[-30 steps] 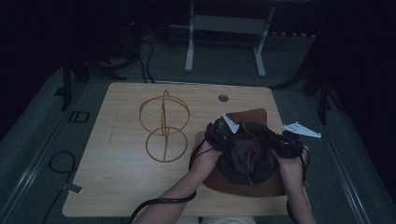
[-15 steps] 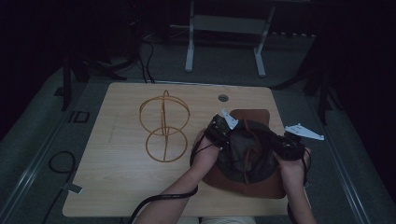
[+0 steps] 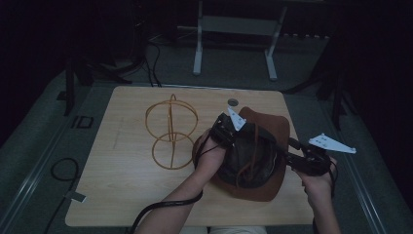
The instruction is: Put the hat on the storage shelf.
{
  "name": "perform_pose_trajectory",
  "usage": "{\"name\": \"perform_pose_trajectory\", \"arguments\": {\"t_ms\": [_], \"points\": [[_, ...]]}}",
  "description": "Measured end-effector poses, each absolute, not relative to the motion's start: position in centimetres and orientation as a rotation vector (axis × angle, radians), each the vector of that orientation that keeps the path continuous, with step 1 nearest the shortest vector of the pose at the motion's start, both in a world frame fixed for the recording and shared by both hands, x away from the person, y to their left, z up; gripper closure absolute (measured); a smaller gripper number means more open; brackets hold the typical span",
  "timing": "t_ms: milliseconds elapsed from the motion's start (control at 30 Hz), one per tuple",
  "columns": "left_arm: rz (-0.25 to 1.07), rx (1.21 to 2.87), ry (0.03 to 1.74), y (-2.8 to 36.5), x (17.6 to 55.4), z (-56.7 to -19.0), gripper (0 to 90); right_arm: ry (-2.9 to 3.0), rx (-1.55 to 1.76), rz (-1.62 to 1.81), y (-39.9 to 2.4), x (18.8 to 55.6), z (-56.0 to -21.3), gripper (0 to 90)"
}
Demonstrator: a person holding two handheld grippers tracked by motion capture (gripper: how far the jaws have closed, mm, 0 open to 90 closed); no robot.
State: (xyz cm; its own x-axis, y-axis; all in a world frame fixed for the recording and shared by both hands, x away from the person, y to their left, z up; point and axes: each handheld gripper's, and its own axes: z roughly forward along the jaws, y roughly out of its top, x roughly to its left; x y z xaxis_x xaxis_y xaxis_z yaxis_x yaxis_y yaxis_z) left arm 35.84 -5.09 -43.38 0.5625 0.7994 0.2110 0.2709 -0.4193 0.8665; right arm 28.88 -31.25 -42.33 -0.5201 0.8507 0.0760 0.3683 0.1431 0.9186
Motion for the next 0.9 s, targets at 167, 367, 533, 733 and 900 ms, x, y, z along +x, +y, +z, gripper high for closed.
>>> {"name": "perform_pose_trajectory", "arguments": {"t_ms": [167,367,533,733,900], "points": [[0.785,1.930,0.746,-4.6,34.4,-42.6,87.5,1.902,1.146,1.316,-33.5,28.0,-40.9,41.5],[0.718,1.883,0.561,-2.6,32.5,-41.9,87.4,1.862,1.209,1.274,-36.7,28.3,-40.6,39.5],[0.641,1.821,0.426,-1.0,31.1,-41.5,87.4,1.879,1.215,1.297,-37.9,28.8,-40.6,39.1],[0.583,1.777,0.214,0.9,29.8,-41.2,87.2,2.004,1.162,1.396,-36.1,29.1,-41.4,38.9],[0.523,1.755,0.183,2.7,29.6,-41.3,87.2,2.074,1.049,1.490,-34.1,28.6,-41.2,38.9]]}}
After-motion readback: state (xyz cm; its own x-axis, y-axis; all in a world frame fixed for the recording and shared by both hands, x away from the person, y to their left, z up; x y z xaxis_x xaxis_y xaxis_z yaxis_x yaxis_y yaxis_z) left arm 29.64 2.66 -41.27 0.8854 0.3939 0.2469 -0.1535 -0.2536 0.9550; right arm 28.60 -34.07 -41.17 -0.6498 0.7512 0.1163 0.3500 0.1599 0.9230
